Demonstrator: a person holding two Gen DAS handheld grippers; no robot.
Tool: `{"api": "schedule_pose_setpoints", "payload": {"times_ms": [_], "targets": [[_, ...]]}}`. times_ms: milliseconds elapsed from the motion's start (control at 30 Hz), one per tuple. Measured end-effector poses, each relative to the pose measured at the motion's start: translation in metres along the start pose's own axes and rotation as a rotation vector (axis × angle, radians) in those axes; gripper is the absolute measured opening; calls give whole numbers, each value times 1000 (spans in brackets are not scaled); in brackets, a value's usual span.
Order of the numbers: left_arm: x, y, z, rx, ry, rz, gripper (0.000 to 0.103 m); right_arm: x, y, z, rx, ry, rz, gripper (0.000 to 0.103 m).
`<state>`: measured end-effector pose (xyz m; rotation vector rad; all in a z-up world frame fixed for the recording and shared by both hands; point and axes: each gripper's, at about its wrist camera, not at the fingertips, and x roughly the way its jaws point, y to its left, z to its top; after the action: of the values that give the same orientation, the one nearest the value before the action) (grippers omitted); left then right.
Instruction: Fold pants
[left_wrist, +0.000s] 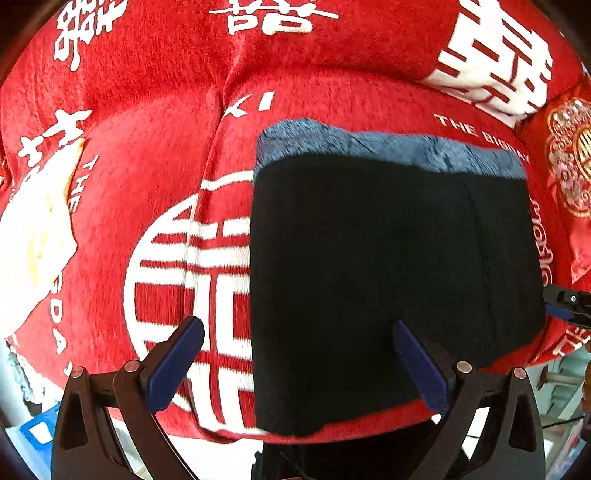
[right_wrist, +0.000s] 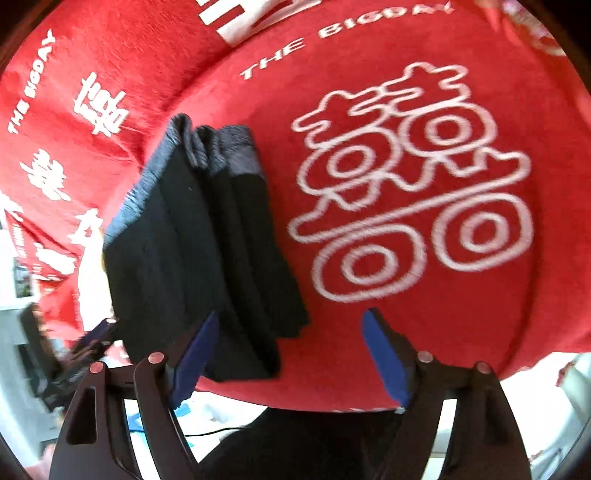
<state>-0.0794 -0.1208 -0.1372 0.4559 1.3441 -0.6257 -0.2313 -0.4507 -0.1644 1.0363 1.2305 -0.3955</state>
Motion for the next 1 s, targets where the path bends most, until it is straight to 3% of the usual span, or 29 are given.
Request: {"api": "schedule_pose_setpoints", "payload": {"times_ms": [67,167,533,1000], "targets": [[-6,-3,-7,2,7,2,103,-8,4,-8,-21,-24,-70,88],[-15,-4,-14,0,22,6,103,-19,9,-18,-41,-65,-141,103],[-63,-9,-36,26,-5,103,103,-53,56,-52,-110,-96,-248,103],[-131,-27,-42,16,-18,157,103,-98,131,-75,-158,-105,-243,103]]}}
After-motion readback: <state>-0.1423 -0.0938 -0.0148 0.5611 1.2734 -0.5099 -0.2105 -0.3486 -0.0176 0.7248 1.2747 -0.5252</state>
